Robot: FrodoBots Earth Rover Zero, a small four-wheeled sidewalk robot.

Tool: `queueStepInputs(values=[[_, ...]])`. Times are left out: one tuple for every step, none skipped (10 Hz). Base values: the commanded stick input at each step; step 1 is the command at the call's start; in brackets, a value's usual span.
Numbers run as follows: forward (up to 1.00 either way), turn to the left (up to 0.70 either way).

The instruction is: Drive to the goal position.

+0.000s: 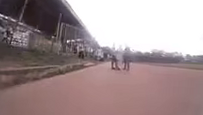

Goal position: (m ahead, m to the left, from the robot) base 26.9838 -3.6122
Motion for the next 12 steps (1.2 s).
queueStepInputs(values=[[0.70, -0.34], [0.70, -0.34], [0.70, -0.34], [0.70, -0.34], [0.70, -0.25], [0.70, -0.08], [0.70, 0.01], [0.70, 0.01], [0.70, 0.01], [0.70, 0.01], [0.70, 0.01], [0.70, 0.01]])
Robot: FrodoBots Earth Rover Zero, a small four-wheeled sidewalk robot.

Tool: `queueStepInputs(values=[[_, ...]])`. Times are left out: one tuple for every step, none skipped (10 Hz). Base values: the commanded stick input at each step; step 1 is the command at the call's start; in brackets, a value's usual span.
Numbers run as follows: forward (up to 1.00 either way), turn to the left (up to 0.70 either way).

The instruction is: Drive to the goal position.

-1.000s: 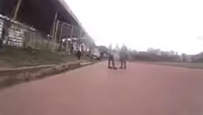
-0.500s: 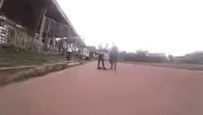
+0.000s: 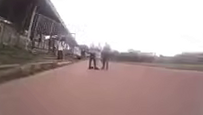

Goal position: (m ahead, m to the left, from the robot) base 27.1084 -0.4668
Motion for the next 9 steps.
queueStepInputs(values=[[0.70, 0.01], [0.70, 0.01], [0.70, 0.01], [0.70, 0.01], [0.70, 0.01], [0.70, -0.34], [0.70, -0.34], [0.70, -0.34], [0.70, -0.34]])
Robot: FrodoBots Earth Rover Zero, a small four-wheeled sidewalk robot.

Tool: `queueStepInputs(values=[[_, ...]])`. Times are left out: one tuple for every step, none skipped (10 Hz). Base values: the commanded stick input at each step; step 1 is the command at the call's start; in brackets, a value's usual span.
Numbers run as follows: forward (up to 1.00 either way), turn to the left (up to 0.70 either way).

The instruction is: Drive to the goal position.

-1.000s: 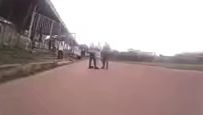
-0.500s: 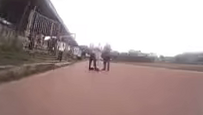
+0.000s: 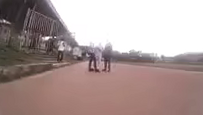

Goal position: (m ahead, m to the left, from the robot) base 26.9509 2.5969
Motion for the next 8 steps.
queueStepInputs(values=[[0.70, -0.34], [0.70, -0.34], [0.70, -0.34], [0.70, -0.34], [0.70, 0.01], [0.70, 0.01], [0.70, 0.01], [0.70, 0.01]])
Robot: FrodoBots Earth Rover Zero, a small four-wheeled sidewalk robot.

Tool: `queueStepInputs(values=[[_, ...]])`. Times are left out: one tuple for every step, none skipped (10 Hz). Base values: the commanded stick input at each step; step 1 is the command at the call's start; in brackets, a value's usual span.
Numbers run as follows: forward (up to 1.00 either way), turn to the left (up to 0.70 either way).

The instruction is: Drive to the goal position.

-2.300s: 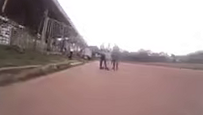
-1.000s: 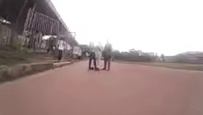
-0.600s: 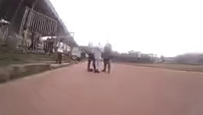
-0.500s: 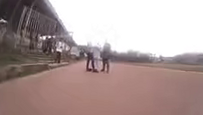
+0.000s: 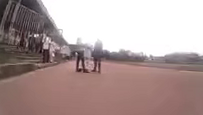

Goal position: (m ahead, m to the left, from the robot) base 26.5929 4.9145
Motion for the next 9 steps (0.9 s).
queueStepInputs(values=[[0.70, 0.01], [0.70, 0.01], [0.70, 0.01], [0.70, 0.01], [0.70, -0.34], [0.70, -0.34], [0.70, -0.34], [0.70, -0.34], [0.70, -0.34]])
